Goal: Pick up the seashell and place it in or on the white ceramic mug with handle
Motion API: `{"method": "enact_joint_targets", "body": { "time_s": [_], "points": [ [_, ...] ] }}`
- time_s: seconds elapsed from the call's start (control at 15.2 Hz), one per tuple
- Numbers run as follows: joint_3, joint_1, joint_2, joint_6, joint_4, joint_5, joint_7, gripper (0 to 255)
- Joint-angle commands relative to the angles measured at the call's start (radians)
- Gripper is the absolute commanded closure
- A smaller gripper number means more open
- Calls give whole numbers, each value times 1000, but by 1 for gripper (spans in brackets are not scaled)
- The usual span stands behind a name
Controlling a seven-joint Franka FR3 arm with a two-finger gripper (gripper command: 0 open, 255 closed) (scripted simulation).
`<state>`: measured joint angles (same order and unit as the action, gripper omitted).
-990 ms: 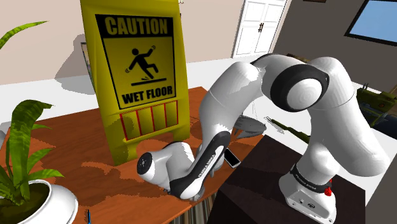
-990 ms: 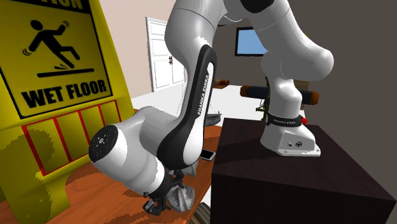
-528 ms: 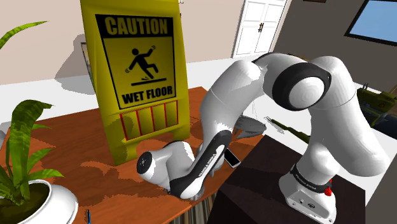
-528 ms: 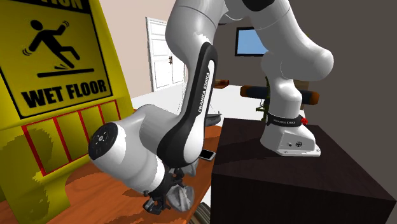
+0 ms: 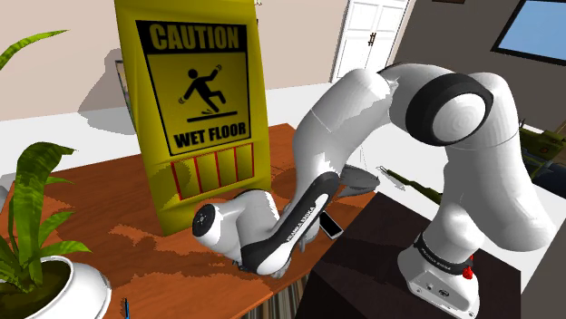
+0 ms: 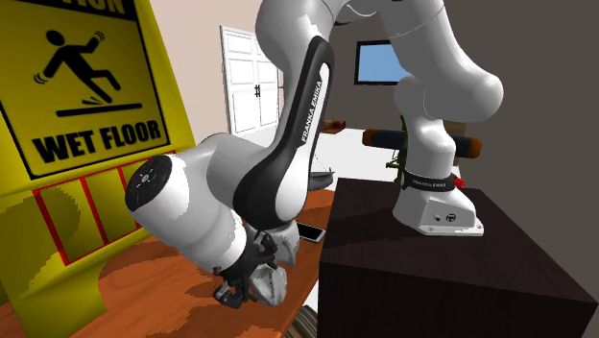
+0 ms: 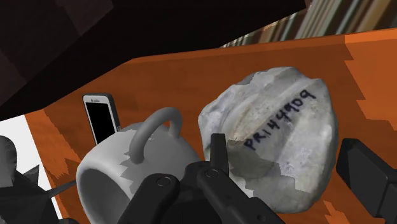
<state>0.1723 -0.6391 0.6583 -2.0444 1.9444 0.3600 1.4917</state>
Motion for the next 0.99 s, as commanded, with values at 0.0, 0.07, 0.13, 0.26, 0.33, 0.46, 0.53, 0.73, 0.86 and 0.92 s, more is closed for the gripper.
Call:
{"method": "enact_joint_targets", "body": {
  "time_s": [0.0,0.07,0.13,0.26,0.33,0.46,0.53,0.73,0.86,0.92],
  "points": [
    [5,2,-27,18,8,-7,-5,255],
    [7,3,-38,26,11,-10,-8,255],
    [9,4,-50,34,14,-13,-11,255],
    [12,7,-72,51,19,-18,-17,255],
    [14,8,-84,59,21,-21,-20,255],
    [18,10,-106,76,25,-27,-26,255],
    [19,11,-116,85,27,-30,-29,255],
    [24,13,-148,112,30,-39,-38,255],
    [27,15,-169,130,32,-45,-45,255],
    [28,16,-179,139,32,-48,-48,255]
  ]
}}
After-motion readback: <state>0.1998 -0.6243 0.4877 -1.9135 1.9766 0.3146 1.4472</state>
